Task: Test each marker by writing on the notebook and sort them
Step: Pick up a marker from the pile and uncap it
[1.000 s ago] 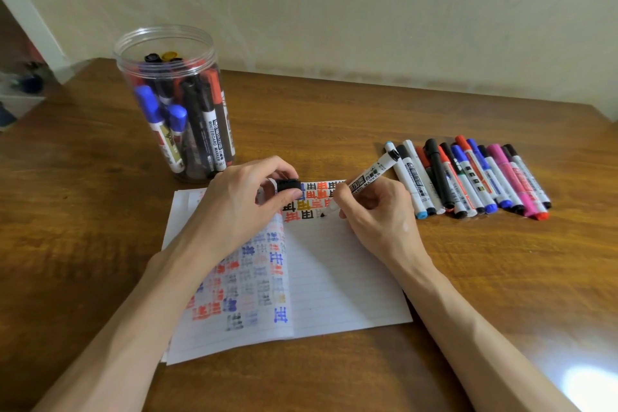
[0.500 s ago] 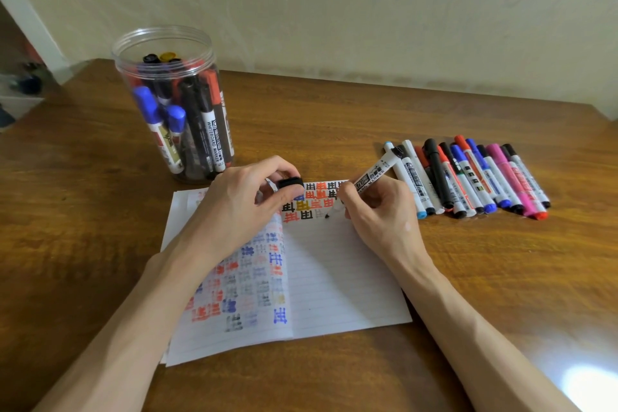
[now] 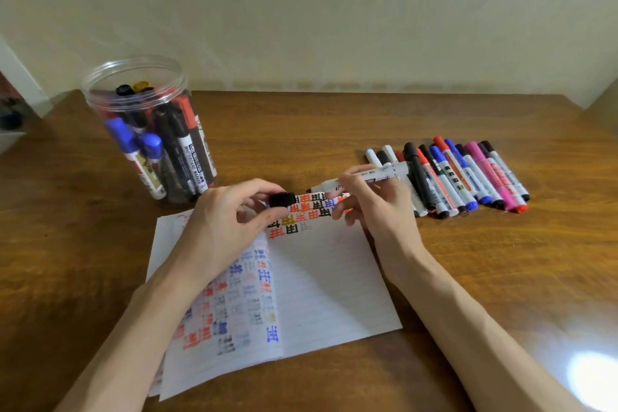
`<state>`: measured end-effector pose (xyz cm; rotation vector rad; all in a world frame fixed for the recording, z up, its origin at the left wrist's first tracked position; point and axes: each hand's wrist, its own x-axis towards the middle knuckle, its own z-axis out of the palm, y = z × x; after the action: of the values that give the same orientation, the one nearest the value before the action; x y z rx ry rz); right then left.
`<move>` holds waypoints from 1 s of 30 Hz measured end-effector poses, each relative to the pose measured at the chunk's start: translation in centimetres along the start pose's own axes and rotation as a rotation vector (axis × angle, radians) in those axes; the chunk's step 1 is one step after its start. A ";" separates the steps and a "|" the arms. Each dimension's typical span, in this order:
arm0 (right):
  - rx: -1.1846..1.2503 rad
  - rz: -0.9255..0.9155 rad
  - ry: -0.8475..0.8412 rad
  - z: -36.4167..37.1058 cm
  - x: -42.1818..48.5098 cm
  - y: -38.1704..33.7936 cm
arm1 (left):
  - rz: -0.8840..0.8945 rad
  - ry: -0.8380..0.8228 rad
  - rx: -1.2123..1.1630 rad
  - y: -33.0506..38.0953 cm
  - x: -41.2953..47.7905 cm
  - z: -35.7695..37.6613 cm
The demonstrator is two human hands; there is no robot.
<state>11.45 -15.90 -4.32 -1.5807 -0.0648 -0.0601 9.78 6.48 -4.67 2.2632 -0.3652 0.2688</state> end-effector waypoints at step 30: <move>-0.214 -0.037 -0.346 -3.5 0.6 -0.3 | -0.042 -0.012 -0.080 -0.1 -0.2 -0.3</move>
<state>12.05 -19.37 -3.94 -1.7902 -0.3686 0.1846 9.58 6.80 -4.65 2.1917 -0.3290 0.2154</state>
